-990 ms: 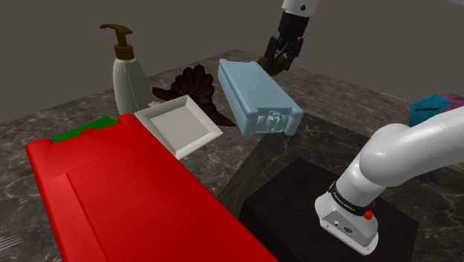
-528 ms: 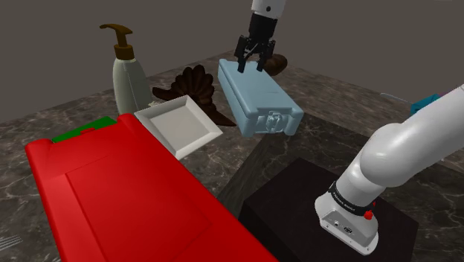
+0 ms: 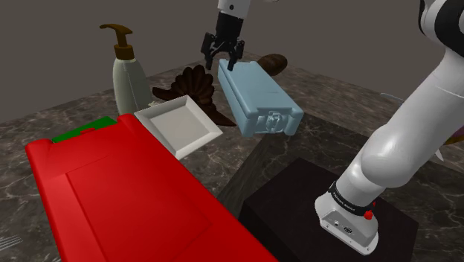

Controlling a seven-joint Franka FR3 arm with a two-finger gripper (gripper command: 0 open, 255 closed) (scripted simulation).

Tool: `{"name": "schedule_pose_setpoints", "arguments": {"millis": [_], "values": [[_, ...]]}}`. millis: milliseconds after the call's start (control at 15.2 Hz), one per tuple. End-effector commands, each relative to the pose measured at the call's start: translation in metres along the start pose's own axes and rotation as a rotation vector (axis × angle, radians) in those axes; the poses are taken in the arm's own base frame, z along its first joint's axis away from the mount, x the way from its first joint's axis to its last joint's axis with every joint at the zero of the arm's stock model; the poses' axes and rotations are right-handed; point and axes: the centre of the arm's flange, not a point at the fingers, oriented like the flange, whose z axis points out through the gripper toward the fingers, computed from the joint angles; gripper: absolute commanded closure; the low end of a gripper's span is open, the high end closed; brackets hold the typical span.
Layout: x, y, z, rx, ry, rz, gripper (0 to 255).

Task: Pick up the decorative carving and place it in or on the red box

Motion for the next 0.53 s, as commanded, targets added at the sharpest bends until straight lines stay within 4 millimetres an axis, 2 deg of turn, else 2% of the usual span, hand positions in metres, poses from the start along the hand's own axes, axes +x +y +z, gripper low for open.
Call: {"name": "schedule_pose_setpoints", "arguments": {"millis": [0,66,132,462], "values": [[0.019,-0.016,0.006,0.019,-0.004,0.008,0],[0.029,-0.023,0.008,0.027,-0.005,0.012,0],[0.030,-0.024,0.009,0.028,-0.006,0.012,0],[0.030,-0.025,0.035,0.028,-0.006,0.012,0]]}}
